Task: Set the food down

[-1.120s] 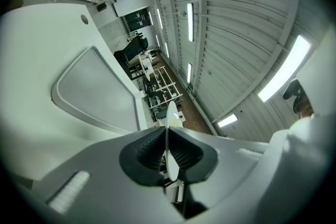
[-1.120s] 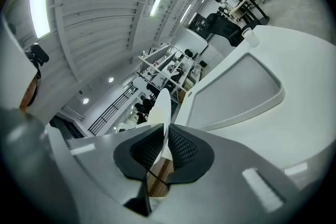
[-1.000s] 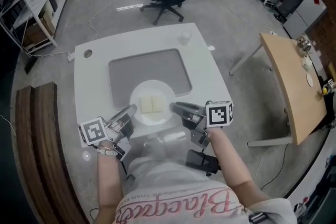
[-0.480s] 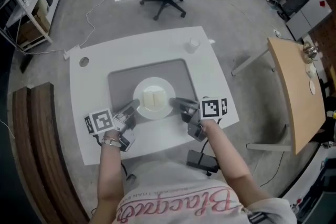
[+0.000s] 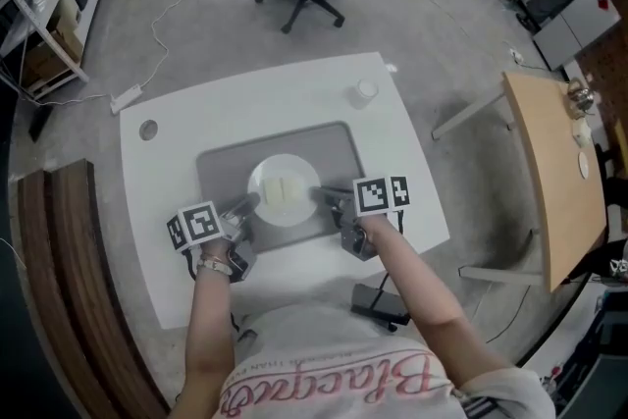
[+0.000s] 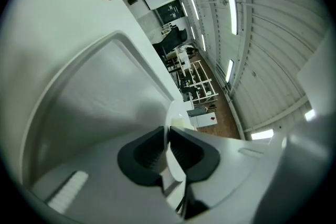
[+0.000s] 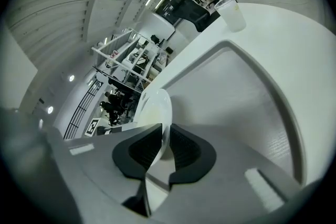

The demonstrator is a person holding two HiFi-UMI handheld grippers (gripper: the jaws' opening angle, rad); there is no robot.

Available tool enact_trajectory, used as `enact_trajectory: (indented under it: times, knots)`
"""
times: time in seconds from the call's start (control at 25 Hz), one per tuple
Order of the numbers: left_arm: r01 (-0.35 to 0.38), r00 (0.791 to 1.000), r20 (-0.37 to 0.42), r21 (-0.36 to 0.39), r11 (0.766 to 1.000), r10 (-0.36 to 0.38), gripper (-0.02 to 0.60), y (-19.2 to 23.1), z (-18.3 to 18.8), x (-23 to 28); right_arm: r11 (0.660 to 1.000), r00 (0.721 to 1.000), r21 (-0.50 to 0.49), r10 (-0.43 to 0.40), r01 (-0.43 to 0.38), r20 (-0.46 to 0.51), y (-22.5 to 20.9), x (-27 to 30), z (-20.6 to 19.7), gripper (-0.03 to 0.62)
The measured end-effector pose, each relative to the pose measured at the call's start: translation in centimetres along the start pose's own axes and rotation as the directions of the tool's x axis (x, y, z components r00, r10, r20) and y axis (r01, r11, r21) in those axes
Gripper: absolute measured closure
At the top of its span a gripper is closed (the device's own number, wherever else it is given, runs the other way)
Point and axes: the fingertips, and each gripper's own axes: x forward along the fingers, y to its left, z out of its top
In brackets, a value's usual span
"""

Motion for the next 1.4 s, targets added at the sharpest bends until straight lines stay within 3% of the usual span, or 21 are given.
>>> enact_trajectory:
  times: [0.16, 0.32, 0.64, 0.84, 1.04, 1.24, 1.4]
  knots:
    - [-0.112, 0.994, -0.010, 0.057, 0.992, 0.113, 0.541, 1.2, 0.1, 0.9, 0.994, 0.994, 0.001, -0.109, 0.109, -0.019, -1.9, 1.1, -0.1, 0.536]
    - [-0.262, 0.964, 0.000, 0.168, 0.950, 0.266, 0.526, 2.0, -0.1, 1.5, 0.980, 0.980, -0.022, -0.196, 0.196, -0.029, -3.0, 1.6, -0.5, 0.525]
    - [-0.374, 0.926, 0.050, 0.247, 0.894, 0.373, 0.511, 2.4, 0.3, 1.6, 0.945, 0.953, -0.126, -0.298, 0.302, 0.051, -3.0, 1.7, 0.0, 0.513]
    - [-0.458, 0.886, 0.106, 0.351, 0.816, 0.451, 0.489, 2.4, 0.6, 1.6, 0.881, 0.924, -0.280, -0.364, 0.382, 0.116, -2.7, 2.0, 0.1, 0.485]
    - [-0.510, 0.858, 0.186, 0.416, 0.753, 0.478, 0.449, 2.1, 1.2, 1.3, 0.742, 0.865, -0.448, -0.395, 0.499, 0.309, -3.1, 1.0, 1.4, 0.466]
    - [-0.515, 0.856, 0.335, 0.484, 0.707, 0.394, 0.446, -0.8, 3.1, -0.4, 0.714, 0.866, -0.519, -0.260, 0.471, 0.428, 0.4, -1.5, 3.4, 0.473]
    - [-0.501, 0.856, 0.441, 0.572, 0.650, 0.271, 0.448, -4.5, 3.9, -1.8, 0.668, 0.879, -0.608, -0.151, 0.429, 0.453, 3.9, -3.3, 3.6, 0.473]
